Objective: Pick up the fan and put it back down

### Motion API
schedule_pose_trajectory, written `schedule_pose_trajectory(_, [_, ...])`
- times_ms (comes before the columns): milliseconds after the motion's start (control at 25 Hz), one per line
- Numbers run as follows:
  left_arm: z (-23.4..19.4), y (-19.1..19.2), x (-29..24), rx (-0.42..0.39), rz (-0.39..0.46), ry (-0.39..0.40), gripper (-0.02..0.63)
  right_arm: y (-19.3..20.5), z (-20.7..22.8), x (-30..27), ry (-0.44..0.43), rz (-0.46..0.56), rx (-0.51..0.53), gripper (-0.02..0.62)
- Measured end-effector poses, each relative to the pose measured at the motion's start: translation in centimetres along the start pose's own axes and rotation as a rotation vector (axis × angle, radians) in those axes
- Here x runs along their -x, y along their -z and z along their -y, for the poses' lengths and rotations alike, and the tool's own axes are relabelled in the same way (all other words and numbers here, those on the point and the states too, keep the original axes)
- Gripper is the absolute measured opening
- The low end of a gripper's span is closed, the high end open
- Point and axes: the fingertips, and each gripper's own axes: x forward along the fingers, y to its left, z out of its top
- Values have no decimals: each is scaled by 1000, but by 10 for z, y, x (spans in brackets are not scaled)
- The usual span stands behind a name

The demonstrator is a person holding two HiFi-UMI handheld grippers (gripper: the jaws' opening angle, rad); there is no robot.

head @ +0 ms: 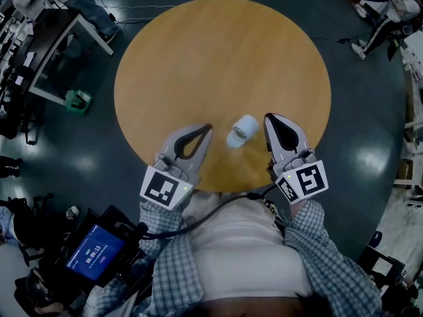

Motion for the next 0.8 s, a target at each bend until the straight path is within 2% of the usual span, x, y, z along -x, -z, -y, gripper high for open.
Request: schedule_pose_trajectory(800, [1, 1, 1, 1, 2, 5, 0, 5, -5, 1, -8, -19, 8, 3])
